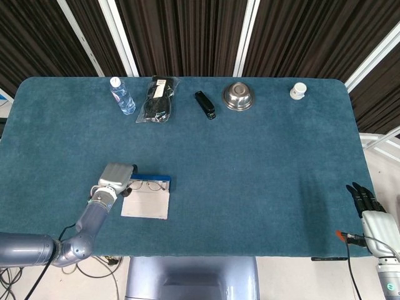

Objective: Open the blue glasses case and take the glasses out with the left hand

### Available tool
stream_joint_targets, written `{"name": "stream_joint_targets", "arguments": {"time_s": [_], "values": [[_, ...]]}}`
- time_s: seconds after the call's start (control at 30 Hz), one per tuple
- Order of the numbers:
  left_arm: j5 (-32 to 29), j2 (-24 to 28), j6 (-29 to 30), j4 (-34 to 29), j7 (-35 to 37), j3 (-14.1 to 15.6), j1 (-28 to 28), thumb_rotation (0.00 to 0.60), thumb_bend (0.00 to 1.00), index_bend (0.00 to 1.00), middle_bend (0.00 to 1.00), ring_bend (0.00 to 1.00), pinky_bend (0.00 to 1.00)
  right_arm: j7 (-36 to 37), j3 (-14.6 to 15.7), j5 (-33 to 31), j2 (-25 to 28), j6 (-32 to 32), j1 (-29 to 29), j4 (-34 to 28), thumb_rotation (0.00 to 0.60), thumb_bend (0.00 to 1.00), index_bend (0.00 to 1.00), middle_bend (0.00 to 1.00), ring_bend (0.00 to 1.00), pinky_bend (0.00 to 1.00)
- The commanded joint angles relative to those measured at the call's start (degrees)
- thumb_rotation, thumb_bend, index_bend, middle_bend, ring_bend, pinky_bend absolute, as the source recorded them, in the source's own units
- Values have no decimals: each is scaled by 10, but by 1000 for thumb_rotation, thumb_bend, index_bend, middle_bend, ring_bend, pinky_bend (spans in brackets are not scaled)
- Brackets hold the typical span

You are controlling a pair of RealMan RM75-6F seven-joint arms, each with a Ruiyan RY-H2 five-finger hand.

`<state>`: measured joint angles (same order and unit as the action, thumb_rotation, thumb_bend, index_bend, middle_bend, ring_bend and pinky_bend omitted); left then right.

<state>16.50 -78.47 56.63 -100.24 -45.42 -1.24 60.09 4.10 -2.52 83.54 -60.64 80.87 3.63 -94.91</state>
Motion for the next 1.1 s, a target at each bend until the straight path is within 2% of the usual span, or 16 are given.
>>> {"name": "stream_joint_targets", "arguments": {"time_s": [0.03, 0.2, 0.33, 0.43, 0.63, 1.1], "values": [[-6, 3, 1, -4, -4, 2, 3, 600, 315, 298, 918, 845, 889, 0, 0, 0, 0, -1, 0, 0, 600, 115, 0, 0, 0, 212], [16, -3, 19, 4, 23, -13, -6, 600, 315, 301, 939, 863, 902, 0, 0, 0, 0, 0, 0, 0, 600, 116, 0, 0, 0, 212], [80, -22, 43, 23, 58, -27, -21, 600, 314, 332, 968, 888, 918, -1, 0, 0, 0, 0, 0, -1, 600, 115, 0, 0, 0, 212], [104, -33, 47, 33, 65, -27, -26, 600, 312, 362, 979, 898, 924, 0, 0, 0, 0, 0, 0, -1, 600, 115, 0, 0, 0, 212], [114, -59, 47, 55, 63, -30, -27, 600, 312, 429, 992, 911, 933, 2, 0, 1, 1, 0, 0, -1, 600, 114, 0, 0, 0, 212], [117, -91, 50, 77, 44, -34, -30, 600, 297, 434, 993, 912, 933, 6, 0, 0, 2, -3, 1, 0, 600, 116, 0, 0, 0, 212]]}}
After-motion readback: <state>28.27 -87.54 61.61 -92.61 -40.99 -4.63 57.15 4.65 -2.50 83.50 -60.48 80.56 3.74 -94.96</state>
